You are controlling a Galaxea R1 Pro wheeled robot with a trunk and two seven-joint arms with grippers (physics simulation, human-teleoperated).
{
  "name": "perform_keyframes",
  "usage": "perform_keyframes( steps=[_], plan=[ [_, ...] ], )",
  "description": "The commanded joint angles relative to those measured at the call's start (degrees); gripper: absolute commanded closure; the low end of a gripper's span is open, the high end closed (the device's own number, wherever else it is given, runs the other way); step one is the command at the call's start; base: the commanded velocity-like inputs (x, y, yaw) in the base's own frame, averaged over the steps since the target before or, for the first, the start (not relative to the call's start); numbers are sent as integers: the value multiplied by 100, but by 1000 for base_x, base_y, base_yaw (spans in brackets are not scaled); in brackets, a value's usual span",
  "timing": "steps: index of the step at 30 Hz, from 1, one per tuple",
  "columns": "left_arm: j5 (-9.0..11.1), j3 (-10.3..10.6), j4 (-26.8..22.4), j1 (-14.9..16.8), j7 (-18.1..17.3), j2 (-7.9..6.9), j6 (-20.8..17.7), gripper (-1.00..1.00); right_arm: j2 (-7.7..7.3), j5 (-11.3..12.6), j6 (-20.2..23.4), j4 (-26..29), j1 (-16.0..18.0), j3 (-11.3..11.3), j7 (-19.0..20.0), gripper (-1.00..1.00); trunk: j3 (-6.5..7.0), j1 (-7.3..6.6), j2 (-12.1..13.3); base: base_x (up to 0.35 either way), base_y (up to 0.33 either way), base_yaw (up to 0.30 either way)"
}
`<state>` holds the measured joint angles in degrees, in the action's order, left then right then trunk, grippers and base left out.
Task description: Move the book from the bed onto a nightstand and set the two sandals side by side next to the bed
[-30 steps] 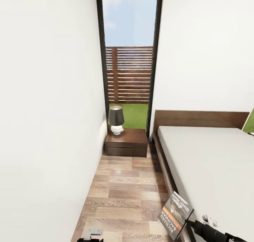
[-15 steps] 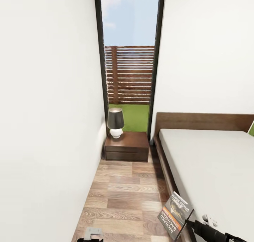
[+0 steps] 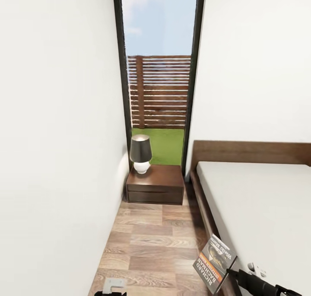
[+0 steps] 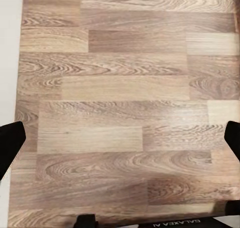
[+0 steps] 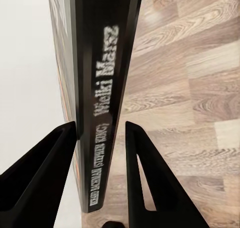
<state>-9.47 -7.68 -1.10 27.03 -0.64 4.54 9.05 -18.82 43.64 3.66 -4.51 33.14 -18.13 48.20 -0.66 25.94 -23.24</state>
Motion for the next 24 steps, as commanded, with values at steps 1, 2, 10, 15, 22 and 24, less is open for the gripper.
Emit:
perform_keyframes(
  steps=[1, 2, 10, 15, 22, 24],
  plan=[
    [-55, -50, 5, 4, -7, 1, 17, -100, 1, 66, 39, -14, 9, -7, 31, 100, -7, 6, -8, 321, 0, 0],
    [-55, -50, 5, 4, -7, 1, 17, -100, 1, 66, 39, -14, 8, -7, 31, 100, -7, 6, -8, 321, 0, 0],
    [-55, -50, 5, 4, -7, -2, 17, -100, 1, 66, 39, -14, 8, -5, 38, 100, -7, 6, -8, 321, 0, -5],
    [-55, -50, 5, 4, -7, -1, 17, -100, 1, 66, 39, -14, 8, -6, 40, 100, -7, 6, -8, 309, 0, -134],
    [-55, -50, 5, 4, -7, -2, 25, -100, 1, 66, 39, -14, 10, -6, 40, 100, -7, 6, -8, 94, 0, -126],
    [-55, -50, 5, 3, -7, 1, 24, -100, 1, 66, 39, -14, 10, -6, 40, 100, -7, 6, -8, 8, 0, -14]
  ],
)
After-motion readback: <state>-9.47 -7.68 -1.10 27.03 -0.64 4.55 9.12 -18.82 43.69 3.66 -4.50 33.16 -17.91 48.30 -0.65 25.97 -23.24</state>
